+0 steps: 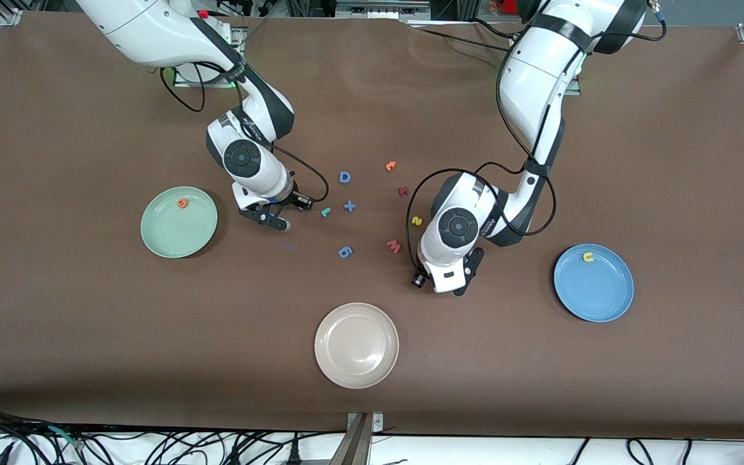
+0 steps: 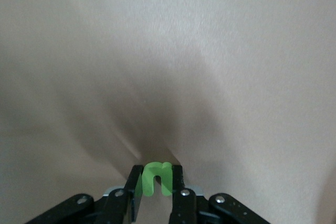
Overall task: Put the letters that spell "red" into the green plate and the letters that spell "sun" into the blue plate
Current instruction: 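Grasp the green letter with the left gripper while the right gripper reaches teal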
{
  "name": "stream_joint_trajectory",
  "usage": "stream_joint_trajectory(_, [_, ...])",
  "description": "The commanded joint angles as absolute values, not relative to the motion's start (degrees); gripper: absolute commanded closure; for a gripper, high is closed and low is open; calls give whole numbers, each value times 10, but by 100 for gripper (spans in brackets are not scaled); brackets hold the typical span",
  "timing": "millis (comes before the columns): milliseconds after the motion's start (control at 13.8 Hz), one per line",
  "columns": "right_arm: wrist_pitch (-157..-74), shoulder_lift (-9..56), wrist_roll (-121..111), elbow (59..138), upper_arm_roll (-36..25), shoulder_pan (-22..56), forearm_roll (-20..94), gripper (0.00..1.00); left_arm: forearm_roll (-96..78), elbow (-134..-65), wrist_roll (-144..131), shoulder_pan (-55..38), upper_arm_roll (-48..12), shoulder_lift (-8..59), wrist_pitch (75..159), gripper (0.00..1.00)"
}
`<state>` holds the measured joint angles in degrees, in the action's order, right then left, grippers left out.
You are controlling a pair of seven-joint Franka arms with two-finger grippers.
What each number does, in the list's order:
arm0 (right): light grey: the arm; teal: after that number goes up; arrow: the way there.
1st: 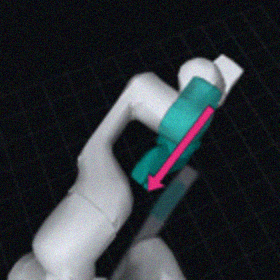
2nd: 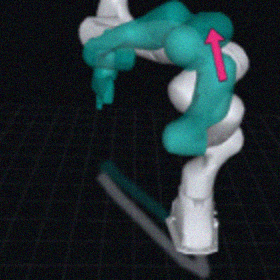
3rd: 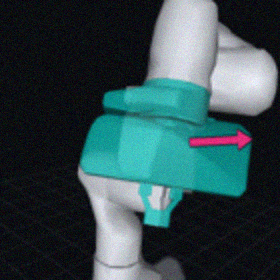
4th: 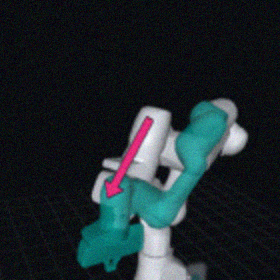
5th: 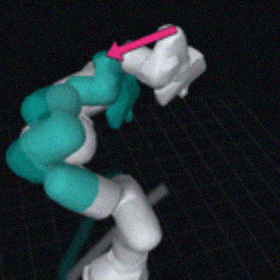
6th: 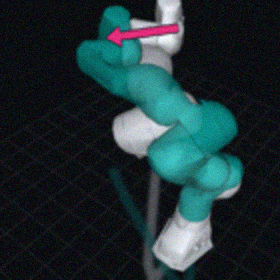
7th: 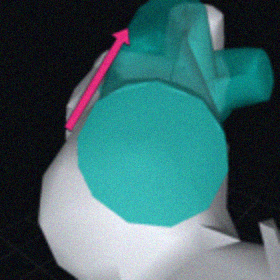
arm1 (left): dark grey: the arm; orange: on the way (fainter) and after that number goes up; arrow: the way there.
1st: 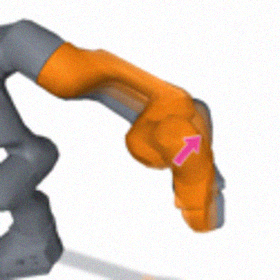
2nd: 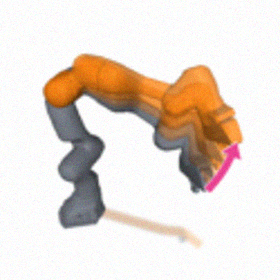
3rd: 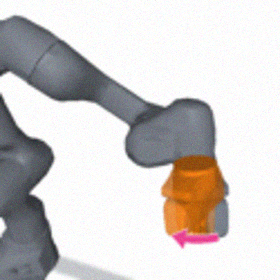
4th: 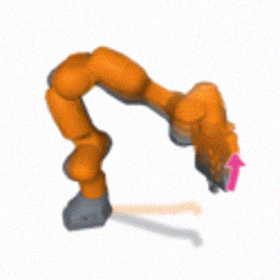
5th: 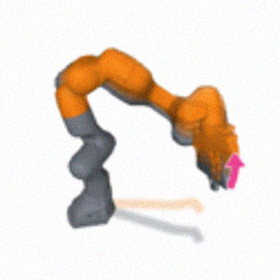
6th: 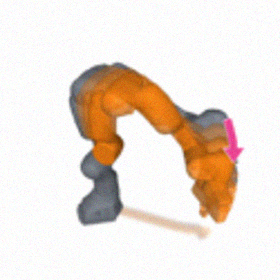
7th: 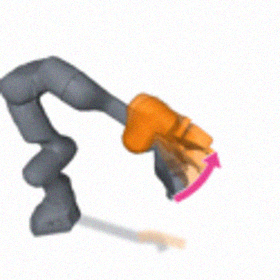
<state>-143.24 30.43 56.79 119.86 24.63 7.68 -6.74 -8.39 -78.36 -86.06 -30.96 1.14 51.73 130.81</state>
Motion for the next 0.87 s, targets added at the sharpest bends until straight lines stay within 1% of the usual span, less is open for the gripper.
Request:
stream_joint_trajectory(0, [-1434, 310, 577, 1190, 244, 81, -81, 59, -90, -768, -824, -297, 15, 516, 1269, 87])
stream_joint_trajectory(72, [-1434, 311, 577, 1190, 244, 81, -82, 64, -91, -757, -810, -293, 15, 512, 1247, 87])
stream_joint_trajectory(362, [-1434, 316, 577, 1190, 244, 82, -82, 76, -91, -688, -695, -245, 15, 510, 1108, 86])
stream_joint_trajectory(435, [-1434, 316, 577, 1190, 244, 81, -82, 76, -90, -672, -645, -227, 16, 508, 1065, 86])
stream_joint_trajectory(579, [-1433, 316, 577, 1190, 244, 81, -82, 76, -89, -660, -549, -192, 18, 497, 1003, 85])
stream_joint_trajectory(797, [-1431, 314, 577, 1190, 245, 81, -82, 76, -63, -660, -444, -153, 24, 490, 949, 85])
